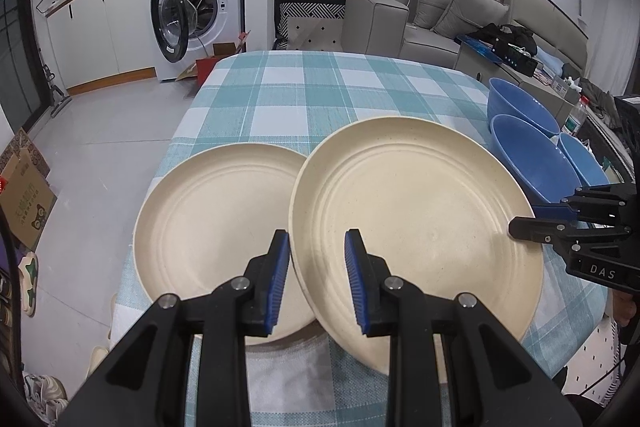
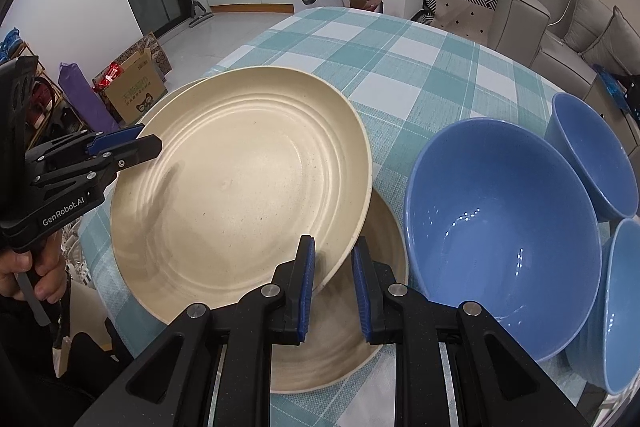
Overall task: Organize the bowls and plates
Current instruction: 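Carry the held plate with the left gripper while the right gripper carries its plate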
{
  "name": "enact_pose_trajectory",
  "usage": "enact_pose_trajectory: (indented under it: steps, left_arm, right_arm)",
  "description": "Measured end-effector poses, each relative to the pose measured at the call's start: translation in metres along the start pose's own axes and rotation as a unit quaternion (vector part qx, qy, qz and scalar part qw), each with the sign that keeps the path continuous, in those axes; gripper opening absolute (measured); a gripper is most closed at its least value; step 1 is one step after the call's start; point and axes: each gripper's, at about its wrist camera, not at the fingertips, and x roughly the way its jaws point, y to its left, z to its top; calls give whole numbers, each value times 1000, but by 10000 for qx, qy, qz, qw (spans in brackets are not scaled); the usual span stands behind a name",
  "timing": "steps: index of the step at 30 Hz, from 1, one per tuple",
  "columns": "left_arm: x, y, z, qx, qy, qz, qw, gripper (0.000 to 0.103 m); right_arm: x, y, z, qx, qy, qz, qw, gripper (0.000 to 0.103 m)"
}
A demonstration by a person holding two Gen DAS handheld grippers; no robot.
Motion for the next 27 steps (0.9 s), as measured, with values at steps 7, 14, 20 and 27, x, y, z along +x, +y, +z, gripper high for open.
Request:
enact_pose_trajectory:
  steps: [7,14,20,27]
  left_arm:
    - [-1,-5,-4,59,33,-52,10000,27]
    - [-1,-10,-6,135,57,-58,9999,27]
    - [2,-14,-8,234,107,-100,9996,27]
    - [5,-21,-10,364,160,-114,9991,27]
  right_arm:
    - [1,-1,-11,56,75,0,10000,19]
    - [2,-3,-21,126,114,1,9999,19]
    - [2,-5,-30,195,152,-21,9997,19]
    - [1,-9,-35,218,223,-66,9995,19]
